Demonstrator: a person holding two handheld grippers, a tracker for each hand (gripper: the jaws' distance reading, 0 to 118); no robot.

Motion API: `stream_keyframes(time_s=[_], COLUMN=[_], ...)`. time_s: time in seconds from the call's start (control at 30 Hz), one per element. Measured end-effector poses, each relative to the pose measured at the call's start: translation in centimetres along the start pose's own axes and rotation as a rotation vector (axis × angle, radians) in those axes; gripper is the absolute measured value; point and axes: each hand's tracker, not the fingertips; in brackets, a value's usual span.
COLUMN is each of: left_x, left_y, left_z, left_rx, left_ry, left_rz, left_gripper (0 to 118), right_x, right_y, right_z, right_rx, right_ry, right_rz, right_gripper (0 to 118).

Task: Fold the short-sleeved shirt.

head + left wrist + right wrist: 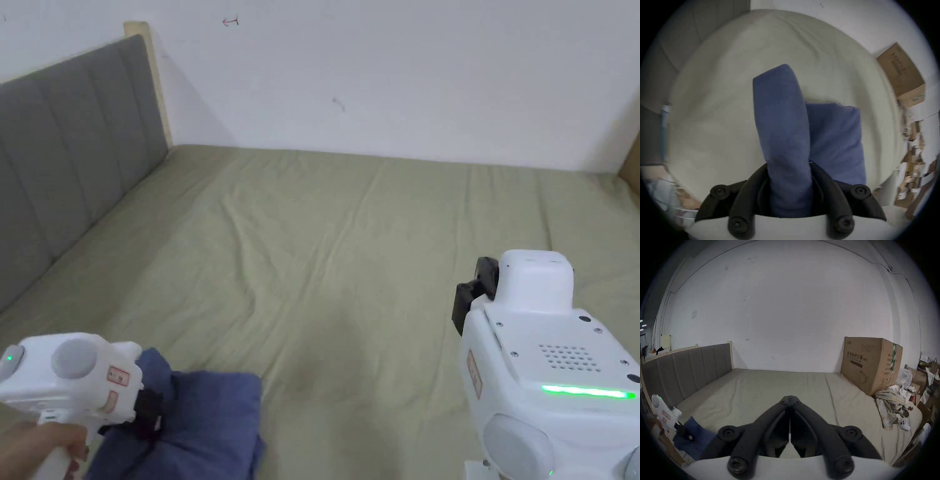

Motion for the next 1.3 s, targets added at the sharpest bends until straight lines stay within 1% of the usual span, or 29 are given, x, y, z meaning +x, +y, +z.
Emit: stream_keyframes(time_s=[0.07,0.2,0.27,0.3,0.33,0.37,0.4,0.43,0.47,0.53,0.6,0.7,0.73,0.77,0.8,0.83,0.87,0.9,0.93,0.97,1.0,1.1,1.13,1.2,1.3], left_x=[-0.2,-3.0,-3.9,-4.2,-4.5,-4.5,-4.5,-4.4,-4.8,-4.4,-3.8,-1.6,-0.8,0.5,1.7,2.9,4.1,5.6,6.9,8.4,9.9,13.6,14.3,16.7,19.1], left_y=[0.0,1.4,1.6,1.6,1.7,1.6,1.5,1.4,1.5,1.5,1.6,1.2,1.0,0.6,0.2,-0.2,-0.7,-1.3,-1.9,-2.4,-3.0,-4.3,-4.4,-5.1,-5.8], left_z=[1.2,0.7,0.2,0.1,0.0,-0.2,-0.3,-0.3,-0.2,0.7,1.7,3.5,4.1,5.0,5.8,6.4,6.8,7.2,7.5,7.8,8.1,10.1,10.1,11.8,14.4], left_rx=[0.003,-0.015,-0.001,0.013,0.013,0.016,0.031,0.046,0.068,0.079,0.103,0.163,0.182,0.210,0.242,0.261,0.278,0.325,0.333,0.332,0.354,0.428,0.454,0.520,0.619], left_ry=[0.137,0.349,0.407,0.393,0.386,0.393,0.445,0.483,0.480,0.457,0.427,0.370,0.344,0.285,0.240,0.199,0.156,0.129,0.127,0.106,0.085,0.008,-0.010,0.019,0.009], left_rz=[-0.040,-0.083,-0.100,-0.100,-0.092,-0.079,-0.076,-0.084,-0.093,-0.083,-0.057,-0.062,-0.064,-0.071,-0.077,-0.077,-0.080,-0.075,-0.093,-0.108,-0.121,-0.091,-0.101,-0.150,-0.168], left_gripper=[18,18,19,20,28,45,79,99,108,107,107,107,103,90,59,31,10,5,1,0,0,0,0,0,0], right_x=[-0.4,-1.2,-1.6,-1.9,-2.1,-2.2,-2.4,-2.5,-2.7,-2.7,-2.5,-2.0,-1.8,-1.5,-1.2,-0.9,-0.5,-0.1,0.3,0.8,1.3,2.8,3.3,4.2,5.5], right_y=[0.0,-0.5,-0.8,-1.0,-1.1,-1.3,-1.5,-1.6,-1.7,-2.0,-2.1,-2.2,-2.2,-2.3,-2.2,-2.1,-2.0,-1.9,-1.8,-1.7,-1.6,-1.1,-0.8,-0.2,0.8], right_z=[-0.4,-1.5,-2.2,-2.5,-2.8,-3.0,-3.2,-3.3,-3.4,-3.6,-3.7,-3.5,-3.3,-3.1,-3.0,-2.8,-2.6,-2.3,-2.1,-1.8,-1.5,-0.6,-0.4,0.3,1.3], right_rx=[-0.004,-0.013,-0.025,-0.037,-0.048,-0.059,-0.064,-0.068,-0.072,-0.086,-0.100,-0.118,-0.120,-0.121,-0.123,-0.126,-0.128,-0.132,-0.136,-0.137,-0.136,-0.130,-0.129,-0.123,-0.097], right_ry=[0.002,0.005,0.012,0.015,0.020,0.029,0.035,0.038,0.042,0.051,0.057,0.063,0.063,0.060,0.058,0.057,0.058,0.060,0.059,0.058,0.055,0.039,0.038,0.030,0.016], right_rz=[-0.001,-0.008,0.004,0.010,0.012,0.011,0.011,0.013,0.017,0.026,0.018,0.007,0.005,0.001,-0.004,-0.011,-0.019,-0.023,-0.024,-0.025,-0.024,-0.038,-0.045,-0.056,-0.069], right_gripper=[1,1,1,1,1,1,1,1,1,1,1,1,1,1,1,1,1,1,1,1,1,1,1,1,1])
